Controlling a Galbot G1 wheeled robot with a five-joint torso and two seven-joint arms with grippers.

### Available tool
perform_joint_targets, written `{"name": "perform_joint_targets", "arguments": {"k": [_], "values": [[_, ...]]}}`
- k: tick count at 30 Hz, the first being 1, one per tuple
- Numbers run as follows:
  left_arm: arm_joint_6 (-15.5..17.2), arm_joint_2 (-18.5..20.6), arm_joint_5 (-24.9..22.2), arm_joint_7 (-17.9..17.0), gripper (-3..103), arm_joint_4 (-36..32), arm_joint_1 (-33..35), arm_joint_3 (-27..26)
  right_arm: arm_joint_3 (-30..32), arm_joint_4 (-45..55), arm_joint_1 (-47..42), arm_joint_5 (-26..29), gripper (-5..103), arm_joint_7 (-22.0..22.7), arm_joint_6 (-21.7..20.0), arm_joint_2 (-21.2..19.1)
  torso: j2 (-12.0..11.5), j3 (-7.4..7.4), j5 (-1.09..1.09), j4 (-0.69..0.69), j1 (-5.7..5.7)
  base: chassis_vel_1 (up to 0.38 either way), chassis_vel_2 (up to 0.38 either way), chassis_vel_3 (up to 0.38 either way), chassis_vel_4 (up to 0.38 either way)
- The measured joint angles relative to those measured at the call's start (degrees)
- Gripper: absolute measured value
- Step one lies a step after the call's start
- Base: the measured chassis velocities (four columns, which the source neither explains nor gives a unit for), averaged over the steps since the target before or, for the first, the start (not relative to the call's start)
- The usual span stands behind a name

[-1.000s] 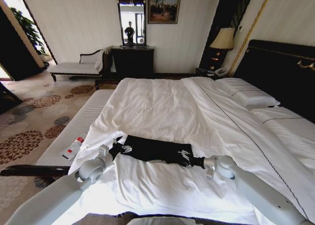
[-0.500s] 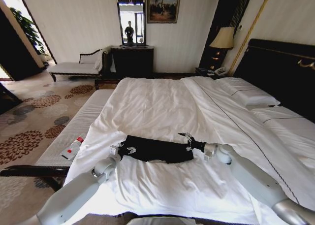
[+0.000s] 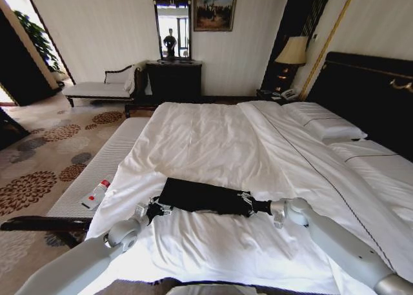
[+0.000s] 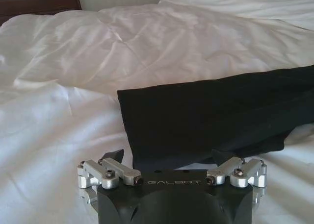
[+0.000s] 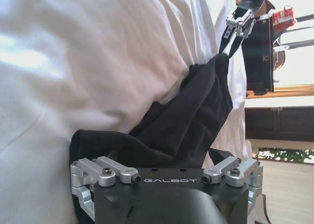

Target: Fold the clothes on the bed.

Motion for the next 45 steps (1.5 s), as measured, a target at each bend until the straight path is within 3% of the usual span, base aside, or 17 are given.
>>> {"name": "perform_joint_targets", "arguments": {"k": [4,6,10,13,16,20,28,31,32,34,37,38,39,41,42,45], "values": [[-0.98,1.32,1.25,1.46,100,-0.76,5.61,-4.44,0.93,3.90,-2.04,0.52,100,0.00,0.02,-1.40,0.00,0.00,0.02,0.04,0.00,0.000,0.000,0.000,0.000],[-1.70,1.14,0.94,1.33,100,-1.21,8.29,-7.88,1.49,5.48,-1.56,4.36,100,0.01,-0.31,-2.10,0.01,-0.01,-0.03,0.03,-0.01,0.000,0.000,0.000,0.000],[-1.69,-0.06,-2.18,-1.56,100,-3.69,6.47,-8.63,1.07,2.17,2.96,7.49,100,0.62,-1.88,-0.33,0.01,0.00,-0.02,0.03,-0.01,0.000,0.000,0.000,0.000],[-1.37,-0.42,-4.11,-2.94,100,-5.78,5.53,-8.63,-0.25,-0.67,5.70,7.94,100,0.93,-2.71,1.46,0.00,0.01,0.01,-0.06,0.01,0.000,0.000,0.000,0.000],[-0.91,-0.44,-5.38,-4.95,100,-9.99,7.29,-8.90,-3.76,-8.73,12.34,4.82,100,2.08,-3.13,8.62,0.00,0.02,0.03,0.04,0.02,0.000,0.000,0.000,0.000],[-0.85,-0.51,-5.13,-5.57,100,-12.12,10.58,-10.41,-5.84,-12.81,14.14,-0.46,100,2.77,-1.54,12.25,0.00,0.02,0.01,0.10,0.02,0.000,0.000,0.000,0.000],[-2.05,-3.31,-3.48,-5.84,100,-13.06,14.70,-15.64,-5.76,-3.93,5.54,-2.76,100,2.52,-0.43,8.85,0.00,0.01,0.01,-0.05,0.01,0.000,0.000,0.000,0.000],[-4.23,-5.73,0.82,-6.48,100,-13.92,16.79,-18.61,-1.19,5.32,-0.11,7.01,100,1.93,-3.35,4.55,0.00,0.00,-0.01,0.05,0.00,0.000,0.000,0.000,0.000],[-4.23,-5.73,0.82,-6.48,100,-13.92,16.79,-18.61,-1.19,5.32,-0.11,7.01,100,1.93,-3.35,4.55,0.00,0.00,-0.01,0.05,0.00,0.000,0.000,0.000,0.000],[-5.00,-7.16,3.53,-6.56,100,-15.11,18.60,-20.88,2.43,9.53,-3.86,18.12,100,1.73,-7.10,1.93,0.00,0.00,-0.02,0.04,0.00,0.000,0.000,0.000,0.000],[-6.64,-10.11,8.78,-6.45,100,-17.30,23.28,-25.54,9.64,13.14,-11.39,39.90,100,1.73,-15.87,0.03,0.00,0.00,0.00,0.00,0.00,0.000,0.000,0.000,0.000],[-6.64,-10.11,8.78,-6.45,100,-17.30,23.28,-25.54,9.64,13.14,-11.39,39.90,100,1.73,-15.87,0.03,0.00,0.00,0.00,0.00,0.00,0.000,0.000,0.000,0.000],[-7.10,-10.73,9.67,-6.28,100,-17.75,24.48,-26.56,11.01,13.51,-12.85,44.03,100,1.73,-18.06,-0.03,0.00,0.00,0.02,-0.01,0.00,0.000,0.000,0.000,0.000],[-9.77,-13.91,13.30,-4.62,100,-19.73,30.80,-31.18,16.93,15.32,-19.22,61.97,100,1.73,-28.55,0.07,0.00,0.00,0.00,0.01,0.00,0.000,0.000,0.000,0.000],[-9.77,-13.91,13.30,-4.62,100,-19.73,30.80,-31.18,16.93,15.32,-19.22,61.97,100,1.73,-28.55,0.07,0.00,0.00,0.00,0.01,0.00,0.000,0.000,0.000,0.000],[-13.05,-17.92,16.63,-2.04,100,-21.97,37.96,-35.95,22.41,17.39,-24.44,80.54,100,1.60,-40.26,1.15,0.01,-0.01,0.00,0.02,-0.01,0.000,0.000,0.000,0.000]]}}
